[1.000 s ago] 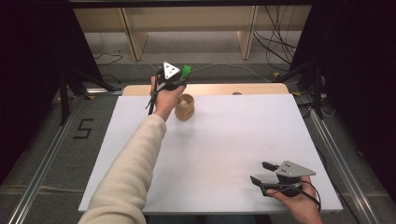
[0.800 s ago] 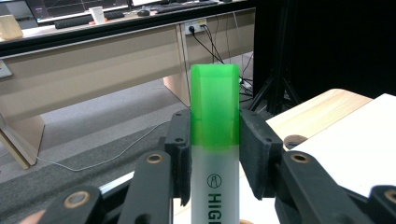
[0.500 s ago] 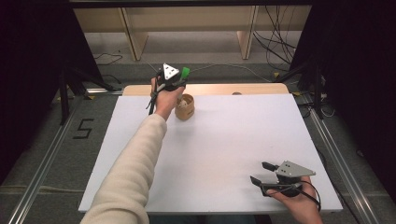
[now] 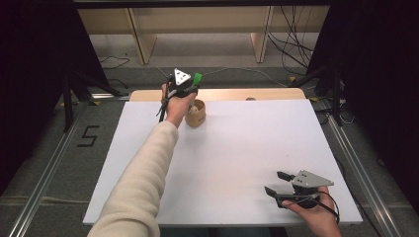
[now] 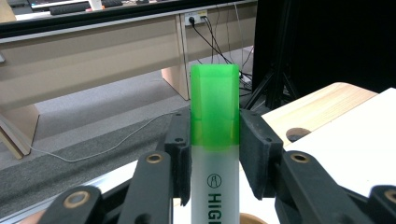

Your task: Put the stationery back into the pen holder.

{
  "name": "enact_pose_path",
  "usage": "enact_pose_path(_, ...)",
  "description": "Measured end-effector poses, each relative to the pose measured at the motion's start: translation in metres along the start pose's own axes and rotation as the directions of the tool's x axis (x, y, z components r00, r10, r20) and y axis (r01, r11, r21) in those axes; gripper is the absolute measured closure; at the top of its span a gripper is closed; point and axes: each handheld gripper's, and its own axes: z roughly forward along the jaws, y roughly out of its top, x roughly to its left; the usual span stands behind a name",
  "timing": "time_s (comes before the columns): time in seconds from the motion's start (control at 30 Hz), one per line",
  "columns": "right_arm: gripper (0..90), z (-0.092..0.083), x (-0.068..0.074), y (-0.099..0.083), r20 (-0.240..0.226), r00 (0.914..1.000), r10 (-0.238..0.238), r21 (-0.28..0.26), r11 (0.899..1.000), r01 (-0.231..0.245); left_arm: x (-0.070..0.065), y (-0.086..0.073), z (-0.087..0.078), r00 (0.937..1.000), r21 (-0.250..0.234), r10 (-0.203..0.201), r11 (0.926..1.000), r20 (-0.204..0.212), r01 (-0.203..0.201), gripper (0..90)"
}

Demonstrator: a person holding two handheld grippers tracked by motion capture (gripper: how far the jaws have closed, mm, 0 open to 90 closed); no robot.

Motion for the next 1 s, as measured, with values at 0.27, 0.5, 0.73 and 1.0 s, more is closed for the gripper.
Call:
enact_pose_path(0.27,28.4,0.000,0.000,0.000,-0.001,1.0000,0.000,-0.001,1.000,0.000,0.000,-0.004,0.001,1.0000,0.018,0.002,0.9998,0.007,-0.002,66.6)
enact_pose_path(0.5,28.4,0.000,0.000,0.000,-0.001,1.0000,0.000,-0.004,1.000,0.000,0.000,-0.009,0.003,1.0000,0.034,0.000,0.9994,0.009,0.000,66.5)
enact_pose_path(0.73,28.4,0.000,0.000,0.000,-0.001,1.0000,-0.001,0.000,1.000,0.001,0.000,-0.014,0.005,0.9998,0.058,-0.007,0.9983,0.017,0.006,66.0)
enact_pose_path(1.0,28.4,0.000,0.000,0.000,-0.003,1.0000,0.000,-0.002,1.000,0.000,0.003,-0.015,-0.001,0.9998,0.089,-0.018,0.9958,0.013,0.017,55.3)
